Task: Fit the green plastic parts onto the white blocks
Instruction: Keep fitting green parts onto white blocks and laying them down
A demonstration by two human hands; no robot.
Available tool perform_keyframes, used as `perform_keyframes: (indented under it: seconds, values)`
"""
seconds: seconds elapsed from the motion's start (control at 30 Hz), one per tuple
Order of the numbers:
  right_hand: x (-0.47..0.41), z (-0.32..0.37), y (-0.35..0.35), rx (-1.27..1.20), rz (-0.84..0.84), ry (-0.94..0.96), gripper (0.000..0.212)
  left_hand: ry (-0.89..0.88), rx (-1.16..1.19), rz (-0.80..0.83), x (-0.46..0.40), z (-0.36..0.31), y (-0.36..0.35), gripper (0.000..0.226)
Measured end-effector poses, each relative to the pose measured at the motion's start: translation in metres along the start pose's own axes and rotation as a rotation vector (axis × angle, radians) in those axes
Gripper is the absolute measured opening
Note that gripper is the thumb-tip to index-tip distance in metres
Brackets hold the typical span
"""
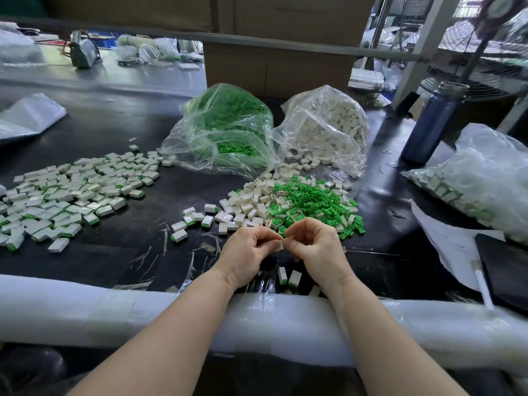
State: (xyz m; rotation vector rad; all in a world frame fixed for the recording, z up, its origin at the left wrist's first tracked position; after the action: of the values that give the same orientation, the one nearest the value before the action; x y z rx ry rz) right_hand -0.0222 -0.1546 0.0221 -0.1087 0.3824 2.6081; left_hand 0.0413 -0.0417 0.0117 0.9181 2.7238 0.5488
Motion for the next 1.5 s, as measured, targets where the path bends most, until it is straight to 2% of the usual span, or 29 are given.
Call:
perform_keyframes:
  seconds: [0.53, 0.8, 0.93, 1.07, 1.27, 1.5]
  values:
    - [0.003, -0.005, -0.005, -0.078, 0.139, -0.057, 0.025, -0.051, -0.059, 0.096, 0.003, -0.007, -0.006, 0.006]
    - [-0.001, -0.007, 0.000, -0.136, 0.012, -0.042, 0.017, -0.047, 0.006, 0.010, 0.002, -0.004, -0.003, 0.017]
    - [-0.001, -0.009, 0.001, -0.178, 0.001, -0.054, 0.014, -0.087, -0.105, -0.033, 0.002, -0.005, 0.000, 0.027]
    - [0.000, -0.008, 0.001, -0.228, 0.016, -0.066, 0.014, -0.055, -0.035, -0.053, 0.000, -0.002, 0.003, 0.005]
    - [-0.001, -0.008, 0.001, -0.147, -0.028, -0.064, 0.019, -0.003, 0.035, -0.013, -0.001, 0.001, 0.002, 0.007]
    - [-0.001, -0.009, -0.006, 0.009, 0.040, -0.066, 0.022, 0.023, 0.011, 0.063, 0.002, 0.003, -0.003, 0.015]
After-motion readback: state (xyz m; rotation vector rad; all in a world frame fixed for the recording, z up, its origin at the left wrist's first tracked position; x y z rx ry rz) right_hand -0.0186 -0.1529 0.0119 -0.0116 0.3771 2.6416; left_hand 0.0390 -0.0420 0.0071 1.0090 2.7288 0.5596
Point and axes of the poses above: each hand's wrist, its own x-axis away from the middle knuckle, its own y-axis out of the back of the hand, z = x × y, the point moved 8 cm from there along -x, towards the middle knuckle, and after that the axes turned 1 degree about -z, right-handed, at the moved point
